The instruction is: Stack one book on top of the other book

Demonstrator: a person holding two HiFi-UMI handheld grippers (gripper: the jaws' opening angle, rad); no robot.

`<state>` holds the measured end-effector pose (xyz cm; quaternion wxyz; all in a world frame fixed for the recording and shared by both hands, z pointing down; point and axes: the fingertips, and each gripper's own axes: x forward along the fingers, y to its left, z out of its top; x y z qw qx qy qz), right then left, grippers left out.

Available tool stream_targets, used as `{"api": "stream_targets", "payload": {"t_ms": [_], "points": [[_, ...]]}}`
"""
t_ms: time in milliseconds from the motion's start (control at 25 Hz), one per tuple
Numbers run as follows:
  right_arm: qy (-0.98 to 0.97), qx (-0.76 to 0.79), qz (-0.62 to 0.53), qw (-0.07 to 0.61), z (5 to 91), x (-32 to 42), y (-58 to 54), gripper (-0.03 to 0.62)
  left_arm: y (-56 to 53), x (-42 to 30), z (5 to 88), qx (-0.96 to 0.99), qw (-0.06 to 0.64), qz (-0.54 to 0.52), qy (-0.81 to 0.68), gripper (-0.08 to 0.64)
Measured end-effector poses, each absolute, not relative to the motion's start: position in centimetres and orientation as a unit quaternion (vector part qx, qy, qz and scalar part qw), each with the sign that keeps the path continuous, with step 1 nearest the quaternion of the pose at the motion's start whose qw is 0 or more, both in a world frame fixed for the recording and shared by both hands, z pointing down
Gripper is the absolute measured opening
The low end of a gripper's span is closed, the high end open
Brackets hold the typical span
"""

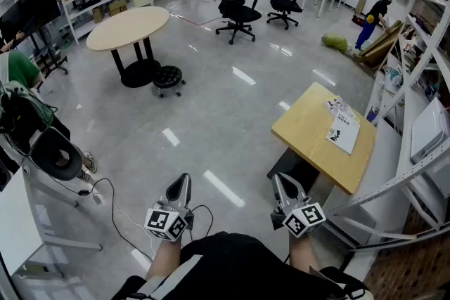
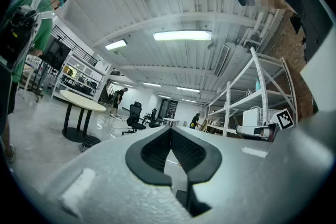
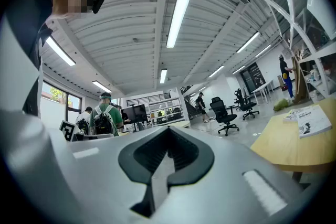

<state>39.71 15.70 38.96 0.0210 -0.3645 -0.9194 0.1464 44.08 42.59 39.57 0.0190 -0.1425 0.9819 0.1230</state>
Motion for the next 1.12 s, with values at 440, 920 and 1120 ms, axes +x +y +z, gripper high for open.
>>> {"api": "stream_targets", "payload": {"t_ms": [440, 920, 1120], "points": [[-0.918, -0.366, 0.149, 0.028, 38.8, 40.1, 17.5, 0.005, 44.3, 44.4, 38.8, -0.141, 0.024, 0.134, 0.981, 0.002], [-0.920, -0.334, 0.202, 0.032, 38.5, 40.7, 17.8, 0.006, 46.6, 44.8, 37.7, -0.158, 0.039, 0.132, 0.978, 0.002], [-0.946, -0.265, 0.183, 0.024, 38.9, 42.4, 14.4, 0.006, 44.4, 43.1, 38.4, -0.206, 0.023, 0.144, 0.968, 0.002]]}}
